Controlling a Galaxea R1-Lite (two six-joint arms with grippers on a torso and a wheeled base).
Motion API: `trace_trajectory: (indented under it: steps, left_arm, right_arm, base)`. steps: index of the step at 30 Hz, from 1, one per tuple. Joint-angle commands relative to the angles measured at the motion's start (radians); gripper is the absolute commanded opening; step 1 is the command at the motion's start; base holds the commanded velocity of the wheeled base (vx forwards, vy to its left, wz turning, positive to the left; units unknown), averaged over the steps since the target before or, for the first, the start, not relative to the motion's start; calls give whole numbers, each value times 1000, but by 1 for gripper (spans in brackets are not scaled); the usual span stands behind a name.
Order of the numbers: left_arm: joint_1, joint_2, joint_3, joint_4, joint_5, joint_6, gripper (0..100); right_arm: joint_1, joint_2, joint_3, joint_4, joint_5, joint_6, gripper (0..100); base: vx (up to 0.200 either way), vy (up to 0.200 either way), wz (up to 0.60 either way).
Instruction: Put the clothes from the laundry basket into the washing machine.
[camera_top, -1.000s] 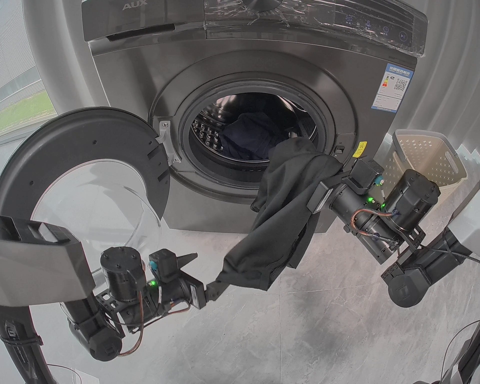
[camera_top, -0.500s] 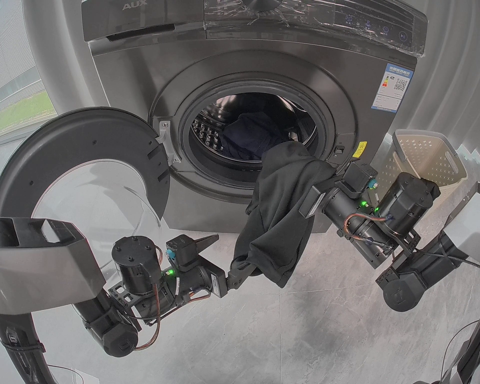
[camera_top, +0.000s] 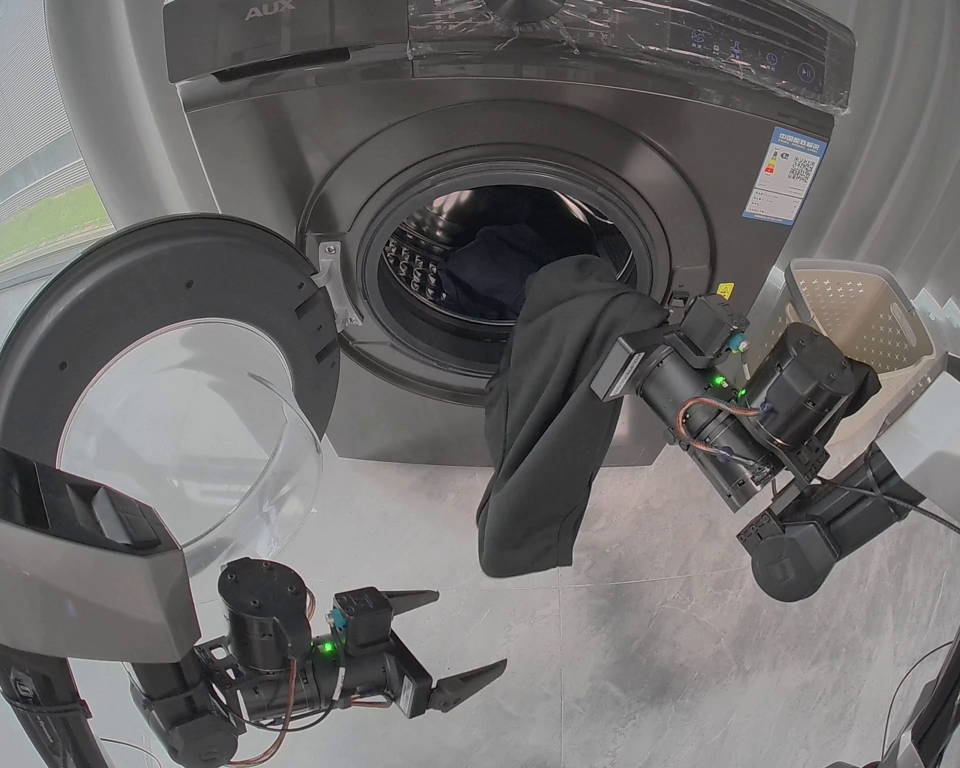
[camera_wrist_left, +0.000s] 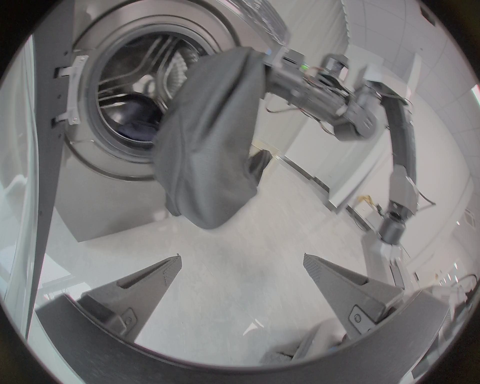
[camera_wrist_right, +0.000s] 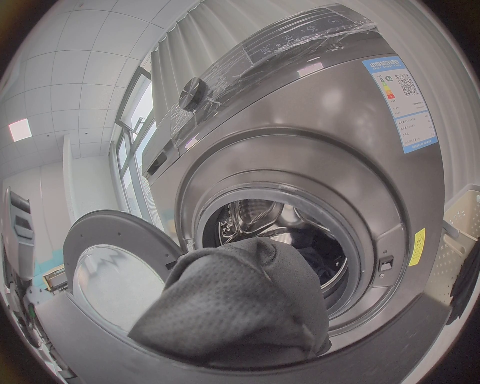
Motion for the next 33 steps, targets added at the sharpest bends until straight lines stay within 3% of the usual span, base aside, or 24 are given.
trace_trajectory:
  steps: [1, 11, 17, 25, 27, 33]
  left_arm:
    - [-11, 4, 44, -1, -24, 23, 100]
    - [-14, -5, -45, -1, -30, 10, 100]
    - [-28, -11, -176, -1, -28, -34, 100]
    - [-23, 50, -361, -1, 16, -68, 100]
    - [-28, 96, -434, -1, 56, -94, 100]
    - [-26, 171, -513, -1, 71, -95, 100]
  right_arm:
    - [-7, 12, -14, 2, -3, 1, 0]
    - [6, 14, -9, 2, -6, 1, 0]
    - [7, 21, -11, 2, -6, 1, 0]
    - [47, 20, -9, 2, -22, 2, 0]
    - [61, 20, -6, 2, -25, 2, 0]
    - [85, 32, 0, 2, -29, 11, 0]
  base:
    - [0, 0, 0]
    - [0, 0, 0]
    - [0, 0, 0]
    - [0, 0, 0]
    - [0, 0, 0]
    - [0, 0, 0]
